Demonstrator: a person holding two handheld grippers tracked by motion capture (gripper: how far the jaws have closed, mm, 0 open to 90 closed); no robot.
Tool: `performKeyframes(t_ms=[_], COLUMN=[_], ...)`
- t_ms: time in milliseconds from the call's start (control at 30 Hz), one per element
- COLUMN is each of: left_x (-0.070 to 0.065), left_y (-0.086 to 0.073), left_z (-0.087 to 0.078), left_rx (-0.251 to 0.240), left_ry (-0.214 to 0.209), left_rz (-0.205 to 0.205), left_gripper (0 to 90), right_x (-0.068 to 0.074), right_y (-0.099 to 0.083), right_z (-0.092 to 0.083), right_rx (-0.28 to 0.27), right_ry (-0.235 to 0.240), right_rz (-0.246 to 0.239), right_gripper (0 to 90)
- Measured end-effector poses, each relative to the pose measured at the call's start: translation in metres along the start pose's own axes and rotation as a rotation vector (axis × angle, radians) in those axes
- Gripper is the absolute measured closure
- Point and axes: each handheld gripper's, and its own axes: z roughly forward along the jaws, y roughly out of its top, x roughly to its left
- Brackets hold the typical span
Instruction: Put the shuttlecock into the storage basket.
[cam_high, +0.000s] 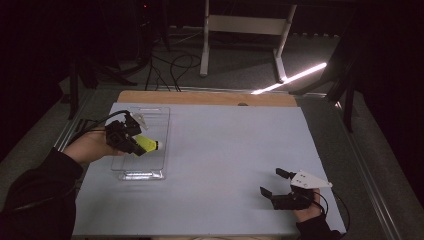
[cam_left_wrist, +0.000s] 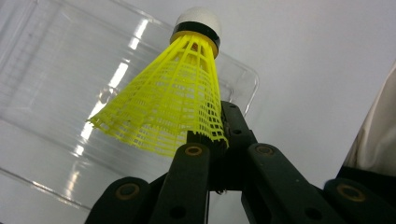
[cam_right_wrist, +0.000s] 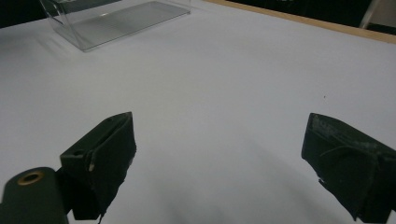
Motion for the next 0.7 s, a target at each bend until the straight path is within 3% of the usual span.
performKeyframes(t_ms=[333,700], left_x=[0.0,0.001], left_y=[-0.009,-0.012], left_z=[0.008,0.032], left_rx=[0.011,0.049], left_ry=[-0.006,-0.035], left_rz=[0.008,0.023], left_gripper=[90.0,90.0], right_x=[0.0,-0.001], right_y=[0.0,0.001], right_z=[0.001,-0.002], right_rx=[0.009,-0.005], right_ry=[-0.006,-0.016], right_rz=[-0.002,-0.002], right_gripper=[12.6,11.3])
